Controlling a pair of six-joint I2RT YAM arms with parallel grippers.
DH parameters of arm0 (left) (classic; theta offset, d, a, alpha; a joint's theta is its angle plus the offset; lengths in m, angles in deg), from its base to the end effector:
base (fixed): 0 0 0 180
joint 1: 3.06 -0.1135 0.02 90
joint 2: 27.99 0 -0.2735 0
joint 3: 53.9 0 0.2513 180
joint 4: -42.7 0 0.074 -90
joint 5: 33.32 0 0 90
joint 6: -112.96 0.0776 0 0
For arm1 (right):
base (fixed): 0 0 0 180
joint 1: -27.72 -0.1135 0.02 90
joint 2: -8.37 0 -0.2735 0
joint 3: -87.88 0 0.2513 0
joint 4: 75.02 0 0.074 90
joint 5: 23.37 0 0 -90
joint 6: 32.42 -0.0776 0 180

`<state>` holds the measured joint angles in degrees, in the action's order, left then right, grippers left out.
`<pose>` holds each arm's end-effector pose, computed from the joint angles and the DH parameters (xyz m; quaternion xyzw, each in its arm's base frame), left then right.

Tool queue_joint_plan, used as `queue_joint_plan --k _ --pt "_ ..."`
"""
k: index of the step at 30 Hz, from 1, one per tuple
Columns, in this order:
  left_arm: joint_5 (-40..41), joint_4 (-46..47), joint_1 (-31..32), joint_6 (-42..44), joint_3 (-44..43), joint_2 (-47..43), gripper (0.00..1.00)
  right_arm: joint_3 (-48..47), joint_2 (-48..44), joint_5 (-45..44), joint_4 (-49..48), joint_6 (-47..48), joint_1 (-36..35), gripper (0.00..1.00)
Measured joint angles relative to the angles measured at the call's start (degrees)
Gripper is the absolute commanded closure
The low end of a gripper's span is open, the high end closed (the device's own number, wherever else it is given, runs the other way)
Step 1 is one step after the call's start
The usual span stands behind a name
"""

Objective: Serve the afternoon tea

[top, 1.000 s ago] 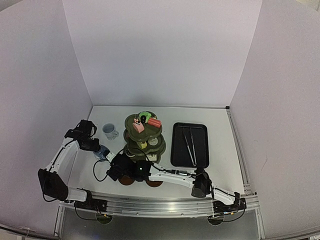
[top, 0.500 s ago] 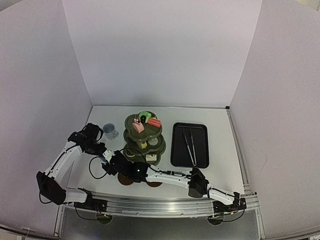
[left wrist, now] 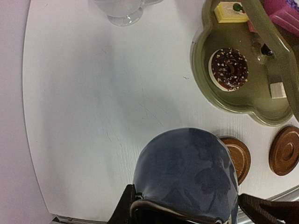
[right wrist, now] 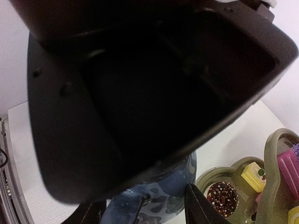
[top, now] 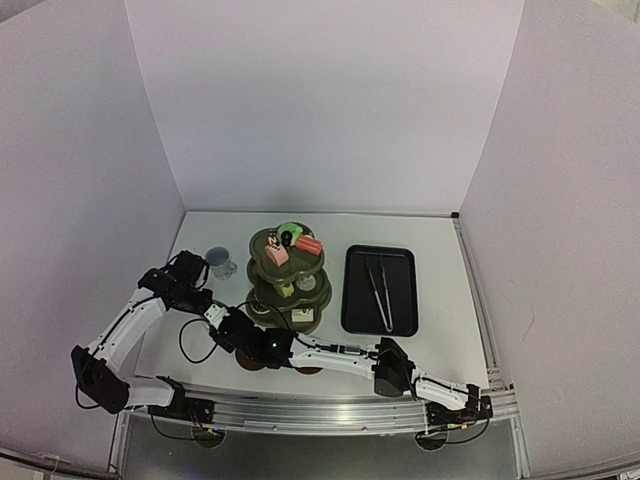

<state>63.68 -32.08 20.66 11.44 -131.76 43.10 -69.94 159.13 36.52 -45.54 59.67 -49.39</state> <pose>0.2212 -0.0869 0.2618 0.0925 0.9755 -0.0005 0.1996 0.1804 0.6137 0.2242 -0.4003 0.7105 0.1558 0.5575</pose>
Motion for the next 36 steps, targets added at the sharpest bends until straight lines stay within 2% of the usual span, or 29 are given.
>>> queue_joint_plan --k 3,4,6,14,16,18,20,31,36 --pt "0.8 0.4 -0.1 -2.0 0.0 0.0 1.0 0.0 0.0 -1.1 -0.3 0.1 -0.2 0.9" --pt "1.1 0.8 -0.2 -3.0 0.0 0.0 1.0 0.0 0.0 -1.9 -0.5 0.0 -0.3 0.96" --pt "1.8 2.4 -0.6 -5.3 0.1 -0.1 1.0 0.0 0.0 -3.3 -1.0 -0.8 -0.5 1.0" --pt "2.5 3.2 -0.4 -5.1 0.1 -0.4 1.0 0.6 0.0 -4.1 -1.9 -1.4 -0.6 1.0" --pt "2.8 3.3 -0.4 -4.6 0.3 -0.4 0.97 1.5 -0.1 -3.7 -3.0 -2.4 -0.5 1.0" --pt "3.1 3.4 -0.3 -4.3 0.9 -0.4 0.84 2.9 -0.3 -2.7 -4.2 -3.5 -0.4 1.0" --pt "2.9 3.2 -0.3 -3.5 1.3 -0.4 0.76 4.8 -1.1 -1.6 -5.0 -4.1 -0.3 1.0" --pt "-2.6 2.7 1.1 2.9 1.2 -1.3 0.5 15.7 -7.5 5.7 -5.3 -5.4 1.6 1.0" --pt "-3.7 2.0 1.1 4.8 -1.9 -2.4 0.3 20.0 -10.8 9.4 -6.7 -5.7 1.8 1.0"
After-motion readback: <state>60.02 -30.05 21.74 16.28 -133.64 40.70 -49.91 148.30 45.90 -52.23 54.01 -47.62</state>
